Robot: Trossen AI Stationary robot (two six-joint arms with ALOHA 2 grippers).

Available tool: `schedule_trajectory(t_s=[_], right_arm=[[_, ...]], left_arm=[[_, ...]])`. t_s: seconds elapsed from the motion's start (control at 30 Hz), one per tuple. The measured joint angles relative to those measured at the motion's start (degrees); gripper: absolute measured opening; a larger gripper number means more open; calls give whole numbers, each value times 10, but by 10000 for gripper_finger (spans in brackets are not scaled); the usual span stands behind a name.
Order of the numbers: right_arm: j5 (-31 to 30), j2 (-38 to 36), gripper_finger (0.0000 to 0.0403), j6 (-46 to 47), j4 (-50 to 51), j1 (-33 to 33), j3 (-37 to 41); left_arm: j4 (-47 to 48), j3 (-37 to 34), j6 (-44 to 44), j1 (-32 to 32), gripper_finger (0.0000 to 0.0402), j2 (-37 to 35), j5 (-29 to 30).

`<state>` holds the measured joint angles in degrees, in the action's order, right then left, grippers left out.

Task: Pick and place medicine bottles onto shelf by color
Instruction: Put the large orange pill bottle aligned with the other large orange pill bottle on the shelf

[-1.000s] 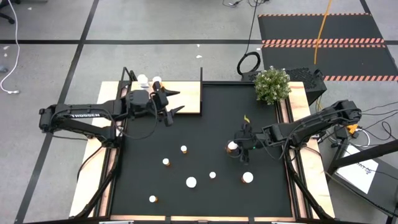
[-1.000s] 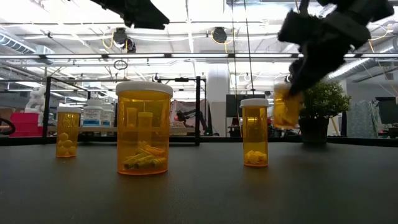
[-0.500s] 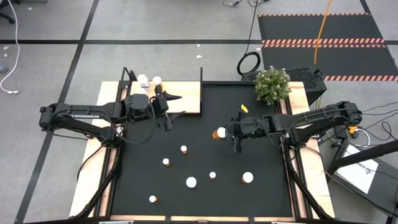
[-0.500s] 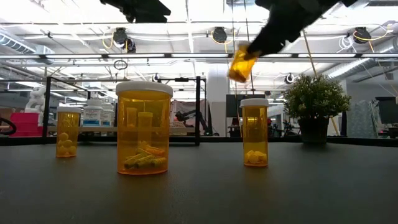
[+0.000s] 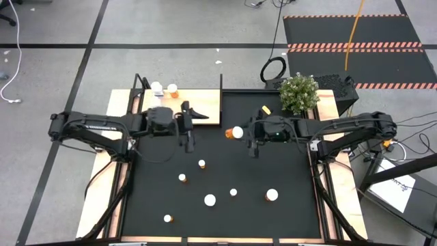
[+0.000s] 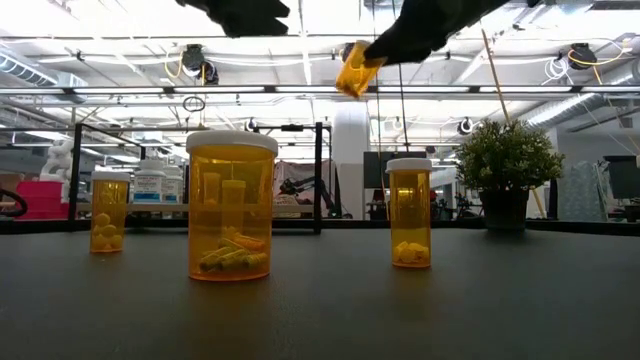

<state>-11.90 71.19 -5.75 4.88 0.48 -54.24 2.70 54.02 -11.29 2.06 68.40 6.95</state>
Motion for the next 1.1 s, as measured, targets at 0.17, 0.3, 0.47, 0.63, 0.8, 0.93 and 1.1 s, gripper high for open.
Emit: schedule_trajectory(t_s=[0.17, 0.3, 0.47, 0.63, 0.8, 0.93, 1.1], right_arm=[[2, 32, 215, -13, 11, -1, 0], [2, 55, 215, -19, 10, -1, 0], [18, 65, 215, -25, 12, -1, 0], [19, 64, 215, -29, 4, -1, 1], [19, 64, 215, -33, 0, -1, 1], [19, 64, 215, -35, -3, -1, 1], [19, 64, 215, -36, -2, -1, 1]], left_arm=[[60, 62, -2, -3, 358, 83, -4], [71, 104, -18, -3, 365, 141, -4], [75, 129, -35, -2, 345, 194, -5], [64, 142, -46, -2, 329, 230, -5], [58, 161, -49, -2, 332, 253, -25], [55, 166, -50, -2, 326, 268, -24], [44, 167, -60, -1, 295, 269, -24]])
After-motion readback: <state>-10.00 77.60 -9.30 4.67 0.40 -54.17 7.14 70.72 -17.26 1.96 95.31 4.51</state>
